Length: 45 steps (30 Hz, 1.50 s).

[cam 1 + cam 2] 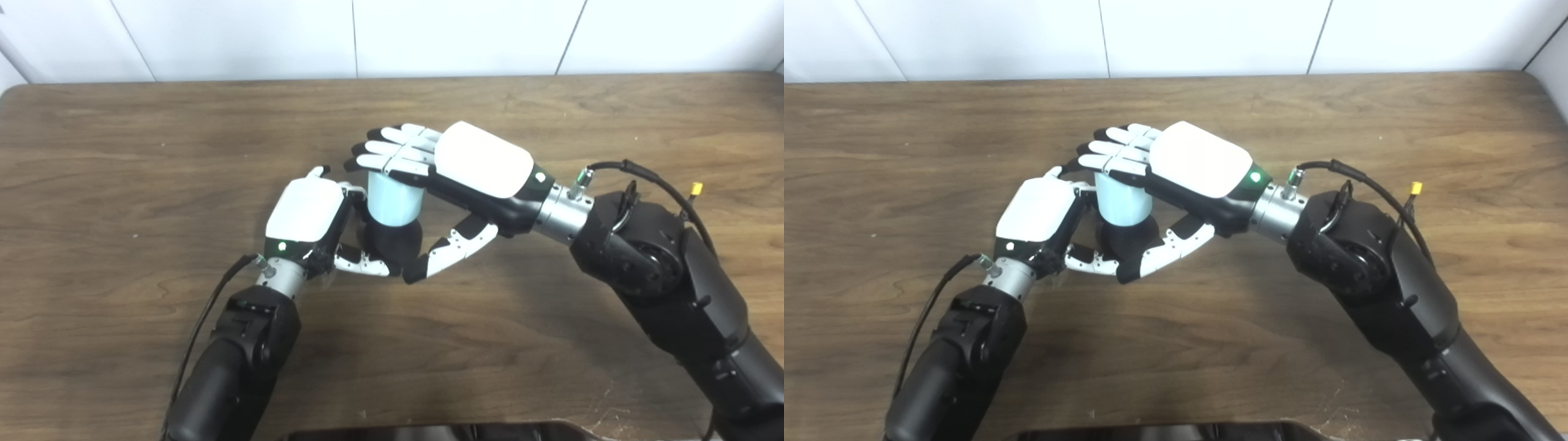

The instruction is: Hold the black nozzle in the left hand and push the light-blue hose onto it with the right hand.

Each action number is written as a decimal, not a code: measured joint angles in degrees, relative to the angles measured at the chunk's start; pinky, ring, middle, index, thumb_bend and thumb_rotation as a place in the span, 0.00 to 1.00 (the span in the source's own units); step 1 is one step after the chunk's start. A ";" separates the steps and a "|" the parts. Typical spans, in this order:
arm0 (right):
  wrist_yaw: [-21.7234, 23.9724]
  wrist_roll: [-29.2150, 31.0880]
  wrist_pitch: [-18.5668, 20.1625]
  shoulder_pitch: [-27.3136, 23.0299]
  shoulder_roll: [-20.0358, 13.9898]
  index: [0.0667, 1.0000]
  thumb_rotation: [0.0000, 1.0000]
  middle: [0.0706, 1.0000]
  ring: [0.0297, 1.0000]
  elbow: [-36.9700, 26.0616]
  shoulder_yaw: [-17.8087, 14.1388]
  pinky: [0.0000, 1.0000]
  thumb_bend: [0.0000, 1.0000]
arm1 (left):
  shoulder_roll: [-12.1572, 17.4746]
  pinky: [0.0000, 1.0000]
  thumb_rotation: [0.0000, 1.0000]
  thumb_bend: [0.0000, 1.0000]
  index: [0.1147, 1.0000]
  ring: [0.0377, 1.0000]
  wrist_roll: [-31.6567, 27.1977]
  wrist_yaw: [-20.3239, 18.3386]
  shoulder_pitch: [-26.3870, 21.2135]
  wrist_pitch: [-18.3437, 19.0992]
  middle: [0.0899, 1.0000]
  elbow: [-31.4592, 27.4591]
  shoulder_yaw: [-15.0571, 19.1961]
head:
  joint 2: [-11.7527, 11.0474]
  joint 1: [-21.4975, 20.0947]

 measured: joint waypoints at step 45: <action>-0.46 -0.62 2.44 -0.24 -0.61 0.91 0.96 0.93 0.93 -0.50 0.93 0.87 0.62 | -0.20 0.94 0.05 0.52 0.42 0.72 0.09 -1.81 0.35 -0.70 0.62 -0.90 0.32 | 0.53 0.00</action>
